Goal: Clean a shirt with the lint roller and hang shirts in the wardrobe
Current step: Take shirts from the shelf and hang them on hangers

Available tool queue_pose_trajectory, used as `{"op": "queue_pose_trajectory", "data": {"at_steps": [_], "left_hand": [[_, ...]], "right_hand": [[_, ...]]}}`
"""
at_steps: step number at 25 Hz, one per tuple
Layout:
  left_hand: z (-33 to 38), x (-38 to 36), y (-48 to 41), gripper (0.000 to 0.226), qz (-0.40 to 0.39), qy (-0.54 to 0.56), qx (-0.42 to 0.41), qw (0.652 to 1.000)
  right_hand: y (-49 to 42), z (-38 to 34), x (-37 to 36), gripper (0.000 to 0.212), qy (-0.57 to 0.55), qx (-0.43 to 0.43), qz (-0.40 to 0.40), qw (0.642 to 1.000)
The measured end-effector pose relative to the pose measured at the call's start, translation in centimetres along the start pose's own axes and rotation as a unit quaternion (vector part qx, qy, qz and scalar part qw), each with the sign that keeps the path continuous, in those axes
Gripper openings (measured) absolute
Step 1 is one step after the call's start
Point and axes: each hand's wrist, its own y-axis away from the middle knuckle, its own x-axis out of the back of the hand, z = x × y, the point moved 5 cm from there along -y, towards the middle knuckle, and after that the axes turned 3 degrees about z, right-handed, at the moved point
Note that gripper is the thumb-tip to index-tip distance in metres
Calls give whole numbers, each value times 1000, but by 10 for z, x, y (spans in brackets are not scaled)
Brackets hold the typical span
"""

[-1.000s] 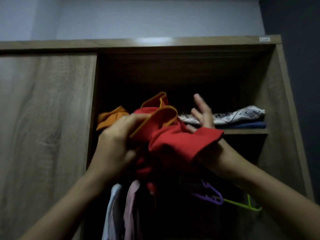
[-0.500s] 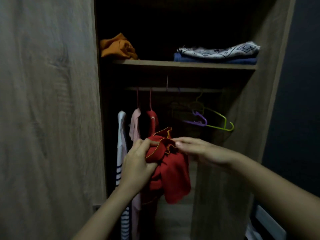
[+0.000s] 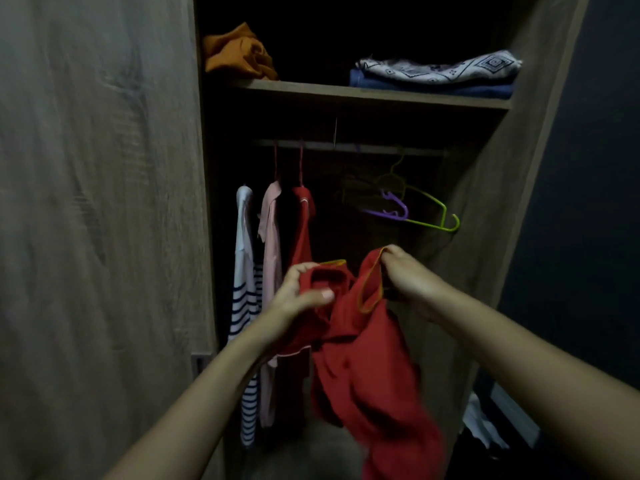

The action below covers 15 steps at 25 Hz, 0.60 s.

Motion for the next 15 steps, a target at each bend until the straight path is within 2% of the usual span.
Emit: {"op": "queue_pose_trajectory", "data": {"at_steps": [2,3,5,7,9,10,12,14,15], "left_hand": [[14,14,-13,54,71,62,-16,995],[21,21,-16,38,106,44,-31,993],[32,27,-15,30,143,-10,-53,988],[38,27,-12,29,138,-74,-82,984],[47,20,-10,25,104,-182,-119,971],[50,16,-11,21,103,-251,-142,952],[59,7,-11,8,128,-371,-192,899],[66,-3,-10,17,171,-448,-225,848],[69,-9,-10,20,187,-470,-231,831]], "right_hand": [[-8,-16,18,24,-33,20,52,998],[-14,-22,28,24,-58,19,69,996],[-14,-19,38,21,-41,-7,71,997],[-8,-9,33,20,25,-17,38,999],[-1,-9,23,24,86,18,24,996],[1,-12,20,21,112,43,27,992],[6,-16,13,7,80,82,-5,993],[15,-15,1,23,39,109,-114,987],[20,-13,-7,33,63,131,-152,978]]}}
